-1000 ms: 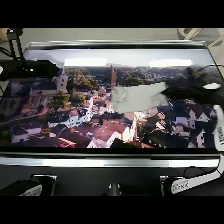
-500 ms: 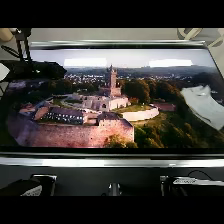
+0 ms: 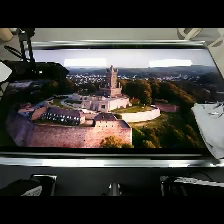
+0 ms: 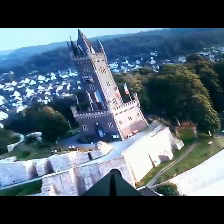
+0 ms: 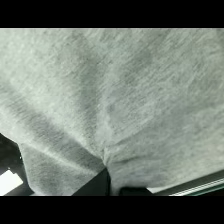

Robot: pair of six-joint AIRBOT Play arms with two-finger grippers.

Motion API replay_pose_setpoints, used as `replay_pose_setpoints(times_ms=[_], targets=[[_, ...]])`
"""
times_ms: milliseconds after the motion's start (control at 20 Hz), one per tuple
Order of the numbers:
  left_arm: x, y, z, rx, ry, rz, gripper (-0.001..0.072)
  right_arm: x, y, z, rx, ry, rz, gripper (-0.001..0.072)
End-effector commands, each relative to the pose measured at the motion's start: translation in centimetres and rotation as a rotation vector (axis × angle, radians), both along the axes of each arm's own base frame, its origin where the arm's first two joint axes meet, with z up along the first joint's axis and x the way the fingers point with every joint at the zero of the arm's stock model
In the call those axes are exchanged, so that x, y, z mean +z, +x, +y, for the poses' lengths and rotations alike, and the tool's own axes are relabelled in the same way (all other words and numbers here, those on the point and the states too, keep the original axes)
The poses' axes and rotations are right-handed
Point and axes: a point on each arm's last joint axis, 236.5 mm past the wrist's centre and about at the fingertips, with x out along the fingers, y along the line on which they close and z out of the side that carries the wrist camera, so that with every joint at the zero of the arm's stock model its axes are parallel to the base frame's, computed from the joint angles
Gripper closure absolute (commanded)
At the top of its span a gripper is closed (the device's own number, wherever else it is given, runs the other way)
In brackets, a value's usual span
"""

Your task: Fold the shirts.

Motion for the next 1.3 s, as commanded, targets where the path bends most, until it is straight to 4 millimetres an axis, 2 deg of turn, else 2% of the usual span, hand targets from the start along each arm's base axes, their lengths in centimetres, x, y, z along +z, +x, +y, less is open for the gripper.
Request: replay_pose_setpoints(times_ms=[0,100,250,300,350,400,500,550,600,650,700,750,800,850,900,950,1000,1050,1100,1150,1200,1250], targets=[[0.0,0.0,-0.1,-0.001,0.0,-0.001,0.0684,-1.6,-3.1,0.9,0.006,0.021,0.121,0.0695],[0.0,0.0,-0.1,-0.001,0.0,-0.002,0.0685,-2.0,-4.1,1.0,0.004,0.018,0.163,0.0692],[0.1,0.0,-0.1,-0.001,-0.001,-0.004,0.0685,-1.1,-4.2,0.2,-0.002,-0.034,0.165,0.0649],[0.1,0.1,-0.1,0.0,-0.001,-0.006,0.0685,-0.3,-4.0,-0.7,-0.026,-0.08,0.16,0.0547],[0.2,0.2,0.0,0.002,0.0,-0.012,0.0685,0.9,-3.6,-1.8,-0.047,-0.128,0.143,0.027],[0.4,0.3,0.1,0.004,-0.002,-0.018,0.0684,2.7,-2.9,-3.2,-0.057,-0.188,0.113,0.011],[1.7,0.6,0.6,0.017,-0.007,-0.044,0.0685,8.5,-1.2,-7.3,-0.082,-0.374,0.04,0.0116],[2.9,1.0,1.0,0.028,-0.015,-0.076,0.0685,12.8,0.3,-10.0,-0.084,-0.522,-0.019,0.0152],[4.6,1.9,1.5,0.054,-0.032,-0.135,0.0686,17.8,3.0,-12.2,-0.067,-0.691,-0.106,0.0179],[6.6,3.1,2.1,0.084,-0.047,-0.211,0.0687,23.0,6.6,-13.0,-0.027,-0.839,-0.222,0.018],[8.1,4.4,2.7,0.118,-0.038,-0.276,0.0688,28.2,11.2,-11.9,0.038,-0.966,-0.366,0.0188],[8.1,5.6,3.9,0.161,0.002,-0.281,0.0689,31.9,15.6,-9.2,0.115,-1.037,-0.489,0.0191],[6.3,6.7,5.5,0.221,0.062,-0.224,0.0689,33.9,19.8,-5.1,0.207,-1.054,-0.588,0.0225],[3.6,7.4,7.5,0.294,0.133,-0.136,0.0687,33.7,23.3,-0.6,0.31,-1.014,-0.636,0.0224],[0.3,7.6,9.7,0.368,0.208,-0.035,0.0683,31.5,26.1,4.2,0.436,-0.938,-0.627,0.0218],[-3.0,7.1,11.2,0.405,0.265,0.076,0.0608,28.3,28.0,9.0,0.551,-0.828,-0.587,0.0166],[-6.5,5.9,12.1,0.436,0.28,0.228,0.0339,24.5,28.9,14.2,0.694,-0.695,-0.526,0.0113],[-9.6,4.0,12.4,0.456,0.282,0.385,0.0044,20.8,28.7,18.9,0.824,-0.559,-0.448,0.0109],[-12.2,1.5,12.9,0.429,0.334,0.535,-0.0013,18.0,27.6,22.3,0.927,-0.444,-0.365,0.0102],[-13.8,-0.1,13.1,0.38,0.383,0.607,-0.0013,15.8,26.2,25.1,1.011,-0.335,-0.287,0.0102],[-14.6,-1.0,12.6,0.319,0.393,0.624,-0.0013,14.0,24.9,27.2,1.057,-0.24,-0.221,0.0104],[-14.9,-1.6,11.3,0.253,0.364,0.617,-0.0013,12.9,23.9,28.6,1.071,-0.162,-0.188,0.0103]])
